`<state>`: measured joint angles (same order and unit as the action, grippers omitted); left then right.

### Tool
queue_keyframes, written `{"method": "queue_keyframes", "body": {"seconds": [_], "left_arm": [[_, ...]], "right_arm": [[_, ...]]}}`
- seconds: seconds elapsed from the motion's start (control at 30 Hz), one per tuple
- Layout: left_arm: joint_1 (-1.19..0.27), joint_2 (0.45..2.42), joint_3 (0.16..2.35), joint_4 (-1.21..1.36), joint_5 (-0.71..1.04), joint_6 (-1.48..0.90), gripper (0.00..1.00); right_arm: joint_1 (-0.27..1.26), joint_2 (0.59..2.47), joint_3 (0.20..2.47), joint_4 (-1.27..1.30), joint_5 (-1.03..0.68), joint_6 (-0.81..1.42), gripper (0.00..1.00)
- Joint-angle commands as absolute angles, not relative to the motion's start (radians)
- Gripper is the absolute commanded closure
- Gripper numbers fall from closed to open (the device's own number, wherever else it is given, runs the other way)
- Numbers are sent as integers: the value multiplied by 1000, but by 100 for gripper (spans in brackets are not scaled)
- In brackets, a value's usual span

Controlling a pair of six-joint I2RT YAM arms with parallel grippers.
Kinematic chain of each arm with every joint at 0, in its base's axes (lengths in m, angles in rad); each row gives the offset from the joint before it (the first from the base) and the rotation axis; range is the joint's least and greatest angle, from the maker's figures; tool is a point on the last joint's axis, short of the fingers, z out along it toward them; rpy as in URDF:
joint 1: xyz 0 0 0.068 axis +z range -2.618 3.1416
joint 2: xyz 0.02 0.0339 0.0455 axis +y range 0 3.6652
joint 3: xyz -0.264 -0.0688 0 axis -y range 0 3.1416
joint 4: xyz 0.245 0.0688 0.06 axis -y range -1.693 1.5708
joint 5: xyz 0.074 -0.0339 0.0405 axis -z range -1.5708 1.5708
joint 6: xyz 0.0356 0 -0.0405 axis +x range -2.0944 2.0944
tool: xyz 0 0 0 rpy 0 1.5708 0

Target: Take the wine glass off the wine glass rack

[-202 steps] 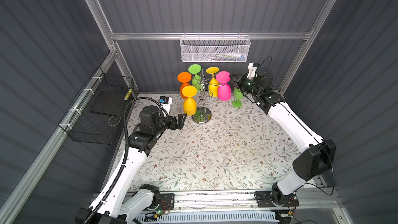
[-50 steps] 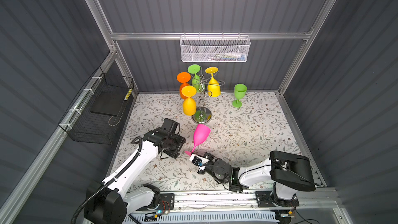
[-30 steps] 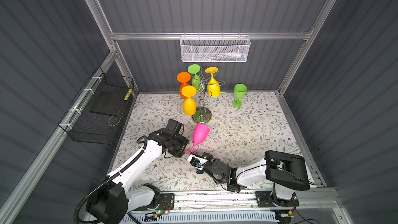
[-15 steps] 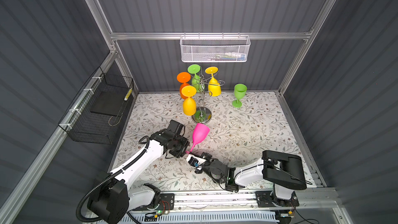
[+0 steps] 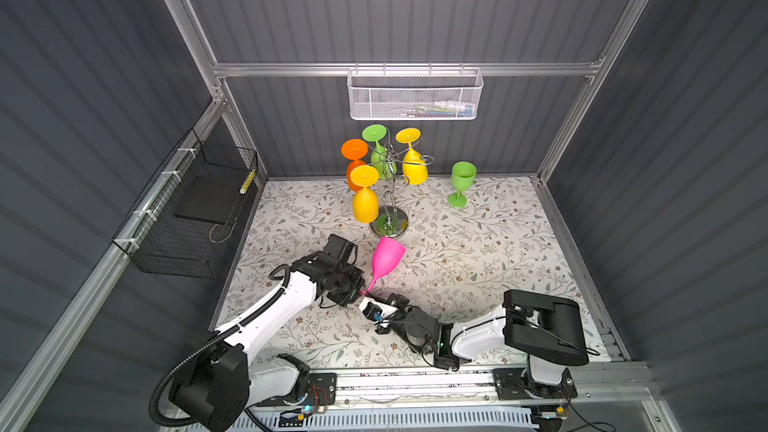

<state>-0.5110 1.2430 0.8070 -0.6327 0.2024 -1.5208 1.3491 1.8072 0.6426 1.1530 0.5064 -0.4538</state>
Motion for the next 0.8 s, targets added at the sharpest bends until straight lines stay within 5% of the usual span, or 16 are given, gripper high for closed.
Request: {"method": "queue_keyframes", "body": {"seconds": [0.0, 0.57, 0.77], "left_arm": [[-515, 1259, 796, -623, 216, -1525, 80], [-514, 1239, 772, -627, 183, -1525, 97], [-514, 1237, 769, -614, 142, -1517, 98]], "right_arm": [[1351, 1818, 655, 1184, 526, -462, 100], [1351, 1797, 635, 1167, 540, -449, 100], [1338, 1743, 620, 1095, 545, -407, 79]]}}
